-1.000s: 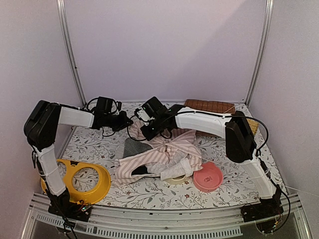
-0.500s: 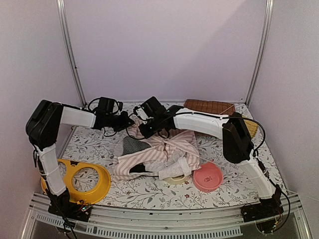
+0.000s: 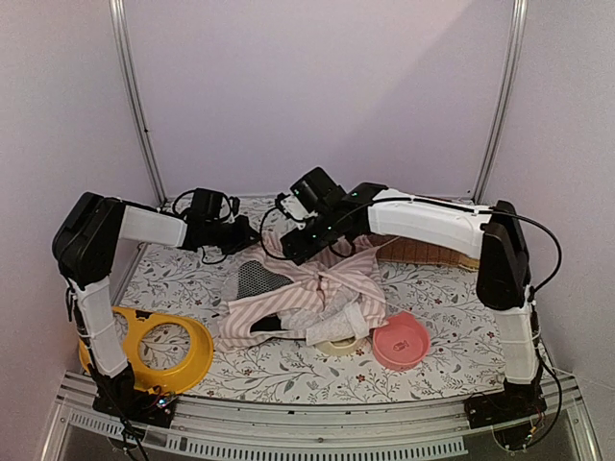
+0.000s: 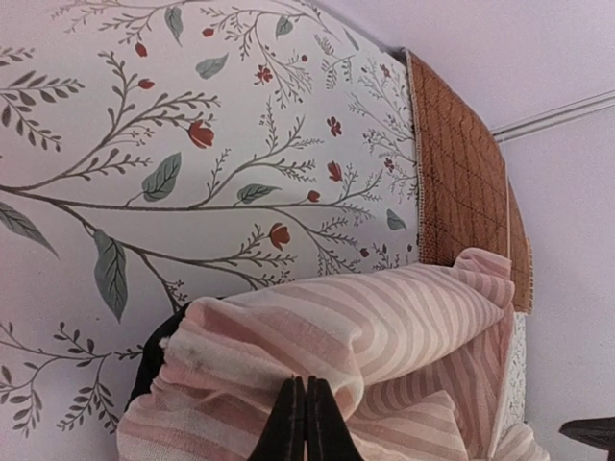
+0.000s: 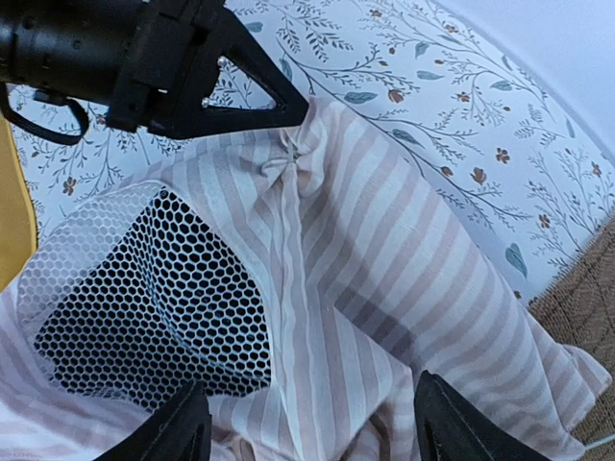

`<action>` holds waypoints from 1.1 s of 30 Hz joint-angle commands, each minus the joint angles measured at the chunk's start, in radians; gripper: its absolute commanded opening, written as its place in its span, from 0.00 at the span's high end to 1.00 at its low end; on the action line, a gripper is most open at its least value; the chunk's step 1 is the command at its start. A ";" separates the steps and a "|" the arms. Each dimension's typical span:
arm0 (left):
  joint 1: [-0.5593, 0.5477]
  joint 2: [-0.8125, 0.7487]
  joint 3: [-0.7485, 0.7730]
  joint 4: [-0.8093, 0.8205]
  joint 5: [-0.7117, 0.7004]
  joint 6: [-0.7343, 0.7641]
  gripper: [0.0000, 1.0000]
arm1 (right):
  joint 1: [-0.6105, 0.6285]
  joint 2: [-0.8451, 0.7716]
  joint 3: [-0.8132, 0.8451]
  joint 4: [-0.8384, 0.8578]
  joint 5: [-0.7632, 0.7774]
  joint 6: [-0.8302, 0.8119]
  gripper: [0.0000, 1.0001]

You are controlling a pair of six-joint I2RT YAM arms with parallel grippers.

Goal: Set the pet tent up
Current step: Pick up the tent fabric from the tent, then move the tent to the center of the board.

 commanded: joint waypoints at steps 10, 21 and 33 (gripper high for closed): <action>0.006 -0.031 0.024 0.021 0.017 0.020 1.00 | 0.000 -0.639 -0.648 -0.186 0.072 0.173 0.08; 0.005 -0.008 0.054 0.026 0.024 0.013 1.00 | 0.001 -0.920 -0.879 -0.391 0.018 0.291 0.17; 0.004 -0.012 0.074 0.003 0.023 0.022 1.00 | 0.007 -0.823 -0.904 -0.373 -0.038 0.275 0.32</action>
